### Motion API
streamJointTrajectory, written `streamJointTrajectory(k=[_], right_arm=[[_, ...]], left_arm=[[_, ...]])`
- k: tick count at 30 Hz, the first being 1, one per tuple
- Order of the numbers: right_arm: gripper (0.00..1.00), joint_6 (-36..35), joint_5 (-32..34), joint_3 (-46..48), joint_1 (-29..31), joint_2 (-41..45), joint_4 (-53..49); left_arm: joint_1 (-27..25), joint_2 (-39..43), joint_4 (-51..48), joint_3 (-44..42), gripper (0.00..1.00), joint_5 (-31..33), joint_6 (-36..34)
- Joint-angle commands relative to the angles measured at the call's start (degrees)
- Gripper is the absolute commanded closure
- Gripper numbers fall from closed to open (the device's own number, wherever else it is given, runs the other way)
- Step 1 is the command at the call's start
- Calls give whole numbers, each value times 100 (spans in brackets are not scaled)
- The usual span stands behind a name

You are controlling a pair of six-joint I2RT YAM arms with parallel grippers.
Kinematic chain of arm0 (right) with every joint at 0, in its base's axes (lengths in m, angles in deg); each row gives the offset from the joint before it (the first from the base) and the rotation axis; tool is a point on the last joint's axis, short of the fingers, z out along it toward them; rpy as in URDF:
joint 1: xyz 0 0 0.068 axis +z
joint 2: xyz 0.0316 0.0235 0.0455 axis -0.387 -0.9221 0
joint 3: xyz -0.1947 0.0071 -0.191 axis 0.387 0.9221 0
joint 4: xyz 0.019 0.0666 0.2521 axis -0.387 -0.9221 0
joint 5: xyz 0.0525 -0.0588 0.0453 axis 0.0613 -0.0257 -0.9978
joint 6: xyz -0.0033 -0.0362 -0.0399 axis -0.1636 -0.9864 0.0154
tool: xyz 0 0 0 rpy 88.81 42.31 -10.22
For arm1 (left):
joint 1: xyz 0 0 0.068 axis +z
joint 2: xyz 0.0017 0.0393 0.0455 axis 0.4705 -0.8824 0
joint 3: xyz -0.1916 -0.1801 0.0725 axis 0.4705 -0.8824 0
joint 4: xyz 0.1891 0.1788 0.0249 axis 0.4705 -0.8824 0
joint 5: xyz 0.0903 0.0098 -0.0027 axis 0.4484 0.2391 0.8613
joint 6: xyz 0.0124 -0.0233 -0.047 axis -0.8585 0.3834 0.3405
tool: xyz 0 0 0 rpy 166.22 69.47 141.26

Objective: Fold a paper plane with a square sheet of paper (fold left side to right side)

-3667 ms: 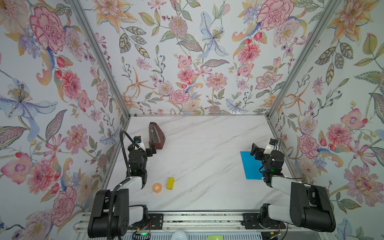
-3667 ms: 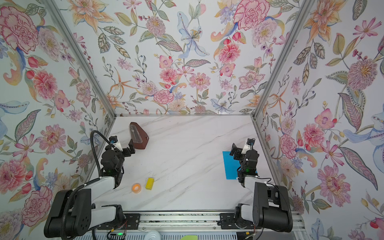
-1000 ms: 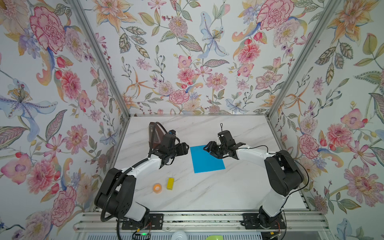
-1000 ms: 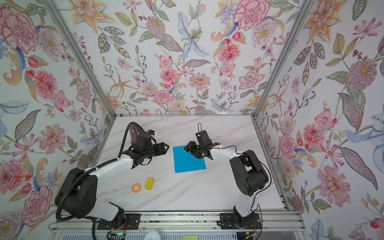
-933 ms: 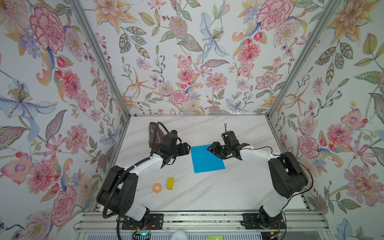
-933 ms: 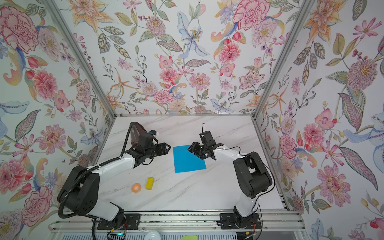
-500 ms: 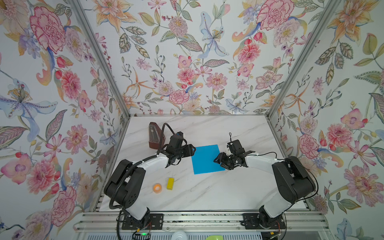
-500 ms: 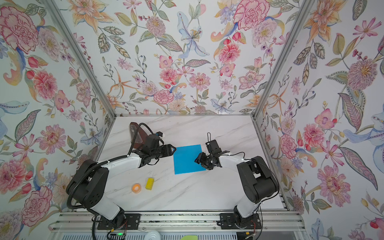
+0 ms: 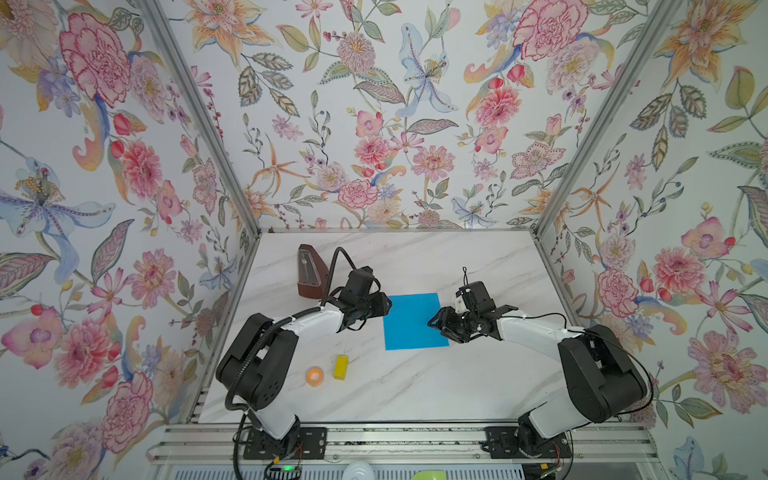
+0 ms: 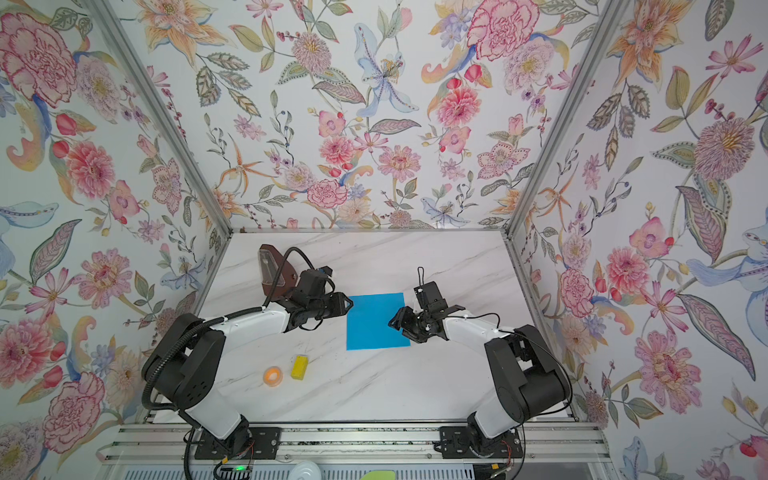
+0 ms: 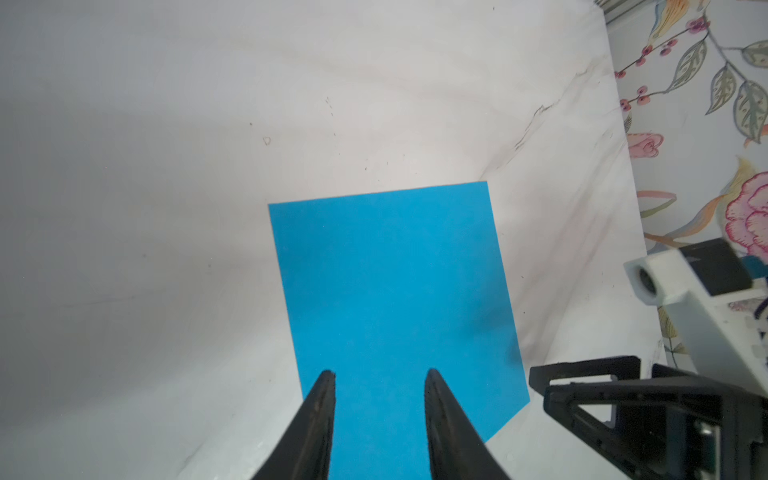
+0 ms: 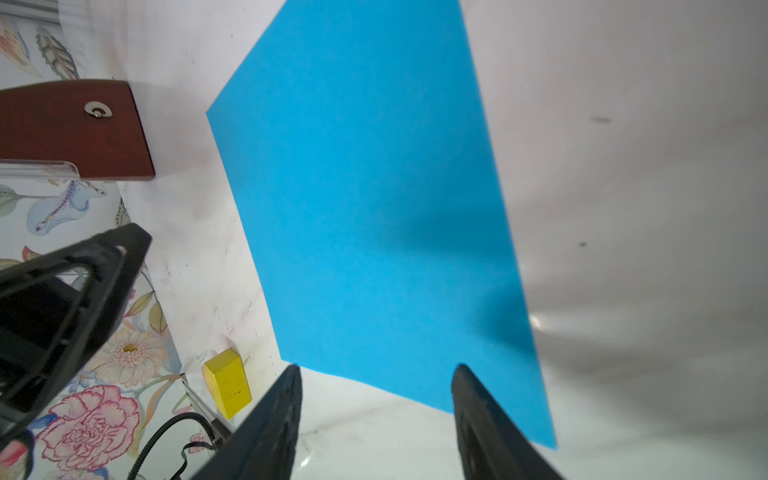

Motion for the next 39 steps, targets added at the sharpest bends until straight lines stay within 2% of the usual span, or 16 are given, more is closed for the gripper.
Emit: streamJointTrajectory(k=[1, 7, 13, 32, 39], right_arm=[[41, -357, 33, -187, -223, 79, -446], [41, -868, 52, -475, -551, -254, -858], [40, -1302, -26, -880, -671, -656, -1075], [37, -2147, -102, -2141, -683, -1849, -1947], [31, -2427, 386, -2652, -520, -2250, -2561]], left_arm=[[-221, -230, -509, 244, 74, 158, -40], [-382, -599, -717, 475, 94, 226, 35], [-397, -867, -1225, 776, 100, 319, -53], [-393, -1189, -1602, 1023, 100, 281, -206], [-392, -1298, -1757, 1058, 100, 376, -224]])
